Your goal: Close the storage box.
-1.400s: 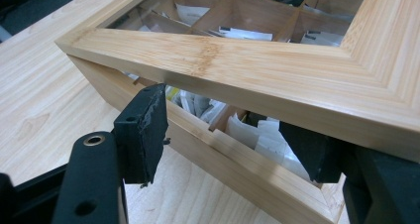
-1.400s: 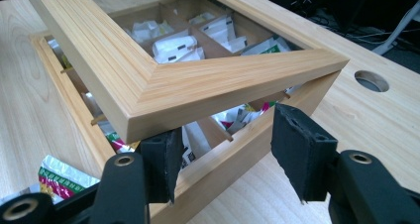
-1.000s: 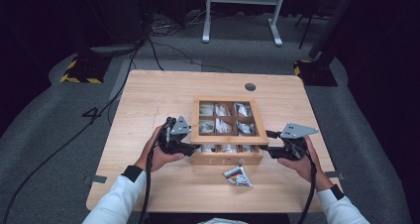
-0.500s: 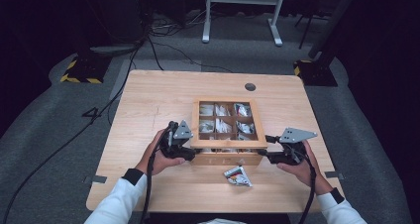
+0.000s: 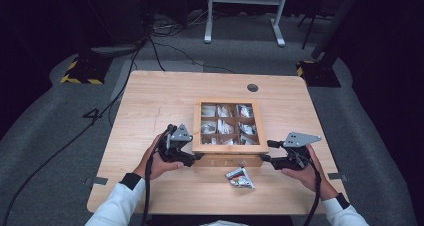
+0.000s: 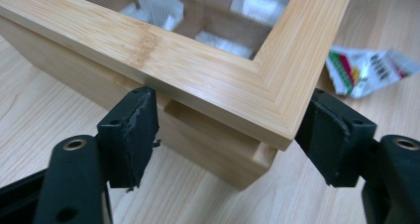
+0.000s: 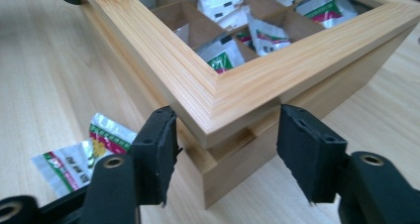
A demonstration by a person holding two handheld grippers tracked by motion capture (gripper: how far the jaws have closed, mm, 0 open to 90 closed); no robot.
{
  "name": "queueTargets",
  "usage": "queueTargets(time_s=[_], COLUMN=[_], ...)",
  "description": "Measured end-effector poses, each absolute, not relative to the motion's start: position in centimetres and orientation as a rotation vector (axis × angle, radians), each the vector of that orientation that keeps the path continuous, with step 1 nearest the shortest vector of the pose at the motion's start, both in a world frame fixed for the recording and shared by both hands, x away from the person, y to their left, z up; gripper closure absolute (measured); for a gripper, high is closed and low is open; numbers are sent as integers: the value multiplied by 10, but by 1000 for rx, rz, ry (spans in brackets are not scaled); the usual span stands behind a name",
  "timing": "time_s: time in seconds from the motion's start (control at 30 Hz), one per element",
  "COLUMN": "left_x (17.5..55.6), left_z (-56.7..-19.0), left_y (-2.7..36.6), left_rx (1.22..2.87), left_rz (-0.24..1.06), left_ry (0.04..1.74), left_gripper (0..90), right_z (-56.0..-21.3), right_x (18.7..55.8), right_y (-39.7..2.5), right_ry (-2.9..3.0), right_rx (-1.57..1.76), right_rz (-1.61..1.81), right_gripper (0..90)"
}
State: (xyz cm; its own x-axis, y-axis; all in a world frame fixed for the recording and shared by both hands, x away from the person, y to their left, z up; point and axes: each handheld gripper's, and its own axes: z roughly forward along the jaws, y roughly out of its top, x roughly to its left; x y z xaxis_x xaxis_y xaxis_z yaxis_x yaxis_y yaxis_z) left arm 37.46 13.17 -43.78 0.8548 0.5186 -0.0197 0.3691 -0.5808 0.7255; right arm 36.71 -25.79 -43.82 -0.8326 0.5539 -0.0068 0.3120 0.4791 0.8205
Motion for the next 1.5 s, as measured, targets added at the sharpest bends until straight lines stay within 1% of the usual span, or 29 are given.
queueTargets(time_s=[0.03,0.1,0.37,0.43,0.53,0.67,0.73,0.8,0.87,0.93,1.1,1.17,1.27,1.33,1.5], left_x=[374,373,367,364,359,355,355,356,357,357,356,354,352,351,349], left_z=[-440,-444,-441,-437,-430,-427,-429,-429,-429,-429,-431,-431,-431,-433,-439], left_y=[131,130,135,135,136,131,130,132,134,136,142,145,154,158,165], left_rx=[2268,2284,2248,2235,2196,2193,2203,2194,2195,2199,2236,2235,2213,2229,2265], left_rz=[244,253,274,304,317,345,369,351,363,374,424,440,455,469,514], left_ry=[643,635,625,611,578,565,569,578,587,596,603,591,576,567,573], left_gripper=[264,244,263,267,299,348,345,354,351,318,270,233,213,178,176], right_z=[-440,-442,-445,-445,-441,-437,-438,-439,-439,-438,-432,-430,-429,-430,-437], right_x=[366,365,362,360,357,354,354,353,354,354,355,355,354,354,356], right_y=[-258,-259,-265,-267,-266,-263,-262,-260,-261,-263,-271,-274,-278,-282,-292], right_ry=[2469,2463,2444,2433,2412,2394,2401,2405,2408,2404,2389,2385,2394,2387,2373], right_rx=[731,740,761,759,736,708,704,697,705,703,721,705,685,690,723], right_rz=[1264,1285,1314,1322,1336,1335,1329,1309,1310,1306,1303,1282,1237,1209,1118], right_gripper=[402,414,427,437,474,522,545,540,549,526,453,422,387,365,324])
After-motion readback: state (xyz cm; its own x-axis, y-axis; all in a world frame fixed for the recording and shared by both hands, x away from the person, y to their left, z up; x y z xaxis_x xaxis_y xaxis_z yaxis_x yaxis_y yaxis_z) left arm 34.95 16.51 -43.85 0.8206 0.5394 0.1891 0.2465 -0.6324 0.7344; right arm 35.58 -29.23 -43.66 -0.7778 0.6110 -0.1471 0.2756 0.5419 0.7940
